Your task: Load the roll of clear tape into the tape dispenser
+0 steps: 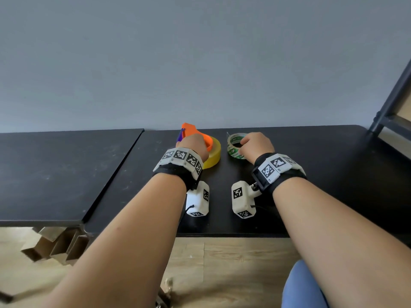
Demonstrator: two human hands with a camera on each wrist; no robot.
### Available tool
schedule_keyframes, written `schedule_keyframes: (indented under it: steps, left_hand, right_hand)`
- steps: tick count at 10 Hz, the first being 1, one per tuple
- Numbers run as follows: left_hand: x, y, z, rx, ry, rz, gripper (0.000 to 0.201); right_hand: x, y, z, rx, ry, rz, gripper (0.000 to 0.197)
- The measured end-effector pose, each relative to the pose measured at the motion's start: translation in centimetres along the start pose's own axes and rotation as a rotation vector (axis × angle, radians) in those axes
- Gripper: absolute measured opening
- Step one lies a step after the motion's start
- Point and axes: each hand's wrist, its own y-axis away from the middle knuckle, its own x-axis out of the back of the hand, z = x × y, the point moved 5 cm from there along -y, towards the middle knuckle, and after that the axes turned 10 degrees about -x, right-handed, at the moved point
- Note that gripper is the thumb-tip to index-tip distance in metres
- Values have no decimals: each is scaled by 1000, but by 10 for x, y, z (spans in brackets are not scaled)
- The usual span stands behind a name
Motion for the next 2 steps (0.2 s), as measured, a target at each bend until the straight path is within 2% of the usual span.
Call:
schedule_keyframes:
  steps: [1,2]
  left_hand:
    - [5,0,5,64,-33,14,33]
    - [18,-3,9,69,-47,94,40]
  right_hand:
    - [5,3,-8,31,-6,0,24]
    - [13,9,-18,75,-9,-18,26]
